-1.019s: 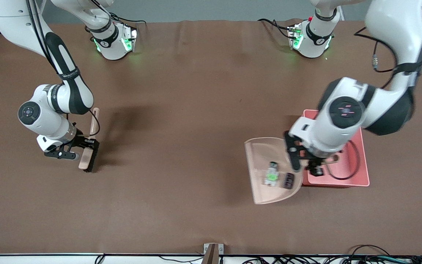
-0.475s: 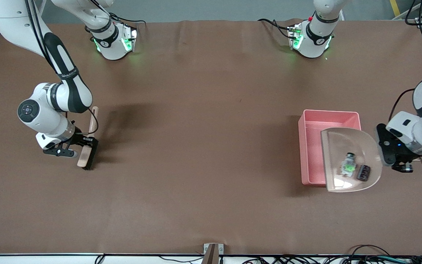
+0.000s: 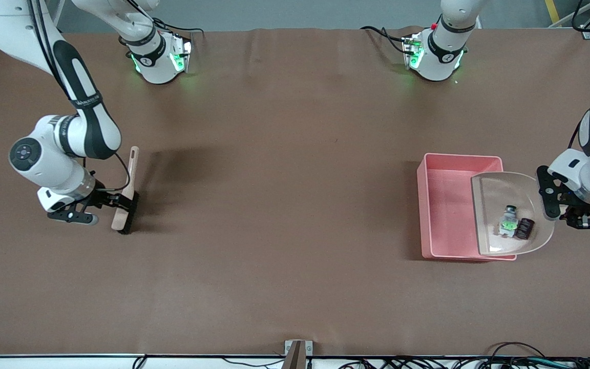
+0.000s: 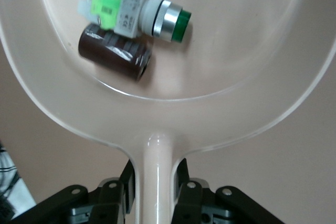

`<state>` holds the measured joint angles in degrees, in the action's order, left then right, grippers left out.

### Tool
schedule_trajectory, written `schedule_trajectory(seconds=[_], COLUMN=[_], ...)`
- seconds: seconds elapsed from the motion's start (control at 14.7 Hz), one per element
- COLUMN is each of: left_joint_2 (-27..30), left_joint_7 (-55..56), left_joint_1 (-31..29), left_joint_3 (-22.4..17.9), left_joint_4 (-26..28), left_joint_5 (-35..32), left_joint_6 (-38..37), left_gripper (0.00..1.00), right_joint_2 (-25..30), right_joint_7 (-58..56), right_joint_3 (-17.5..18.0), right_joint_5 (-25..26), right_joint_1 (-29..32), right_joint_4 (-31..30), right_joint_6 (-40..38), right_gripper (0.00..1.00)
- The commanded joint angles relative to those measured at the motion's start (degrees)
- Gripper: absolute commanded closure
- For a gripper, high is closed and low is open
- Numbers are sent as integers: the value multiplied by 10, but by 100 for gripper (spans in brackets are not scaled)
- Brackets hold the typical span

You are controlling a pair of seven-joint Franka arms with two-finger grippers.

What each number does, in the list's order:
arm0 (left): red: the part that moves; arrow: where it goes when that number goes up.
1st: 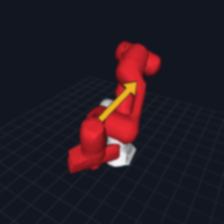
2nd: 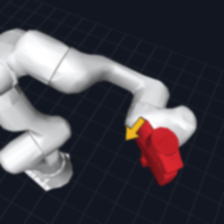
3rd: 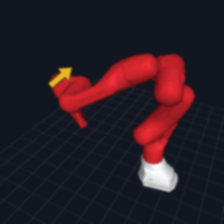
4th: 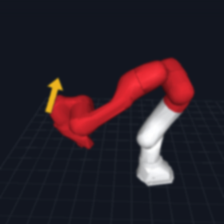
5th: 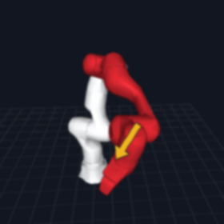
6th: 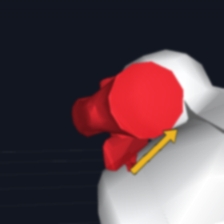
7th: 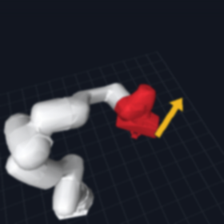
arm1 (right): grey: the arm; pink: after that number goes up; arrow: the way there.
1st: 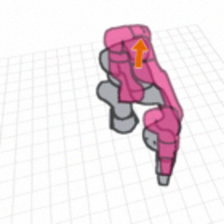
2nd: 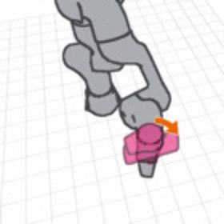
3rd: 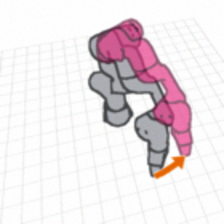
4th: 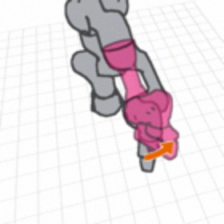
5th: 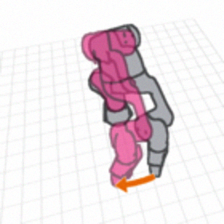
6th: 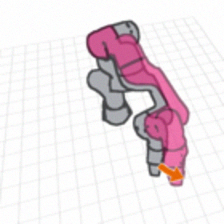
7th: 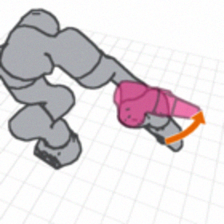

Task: Clean e-waste and dump in bin
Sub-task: 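Tilt the dustpan over the pink bin with the left gripper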

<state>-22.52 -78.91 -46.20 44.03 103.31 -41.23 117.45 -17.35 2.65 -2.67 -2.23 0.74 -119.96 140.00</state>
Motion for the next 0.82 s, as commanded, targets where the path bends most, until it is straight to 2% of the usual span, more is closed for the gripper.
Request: schedule_trajectory(seconds=[0.0, 0.27, 0.41, 0.54, 0.68, 0.75], left_joint_2=[27, 27, 27, 24, 21, 20], left_joint_7=[3, 34, 58, 95, 107, 107], left_joint_1=[-9, -6, -5, -3, -2, 0], left_joint_3=[6, 11, 32, 49, 60, 60], left_joint_4=[37, 50, 50, 51, 51, 51], left_joint_5=[-59, -126, -165, -206, -216, -220], left_joint_6=[10, 7, -1, -31, -41, -40], left_gripper=[87, 87, 87, 87, 87, 87], right_joint_2=[54, 102, 128, 166, 193, 194], right_joint_7=[2, -5, -7, -10, -14, -19], right_joint_3=[13, 13, 13, 13, 13, 13], right_joint_5=[7, 9, 10, 9, 9, 10], right_joint_1=[13, 12, 14, 13, 14, 14], right_joint_4=[67, 154, 195, 206, 210, 231], right_joint_6=[-121, -274, -333, -376, -408, -430], right_gripper=[0, 0, 0, 0, 0, 0])
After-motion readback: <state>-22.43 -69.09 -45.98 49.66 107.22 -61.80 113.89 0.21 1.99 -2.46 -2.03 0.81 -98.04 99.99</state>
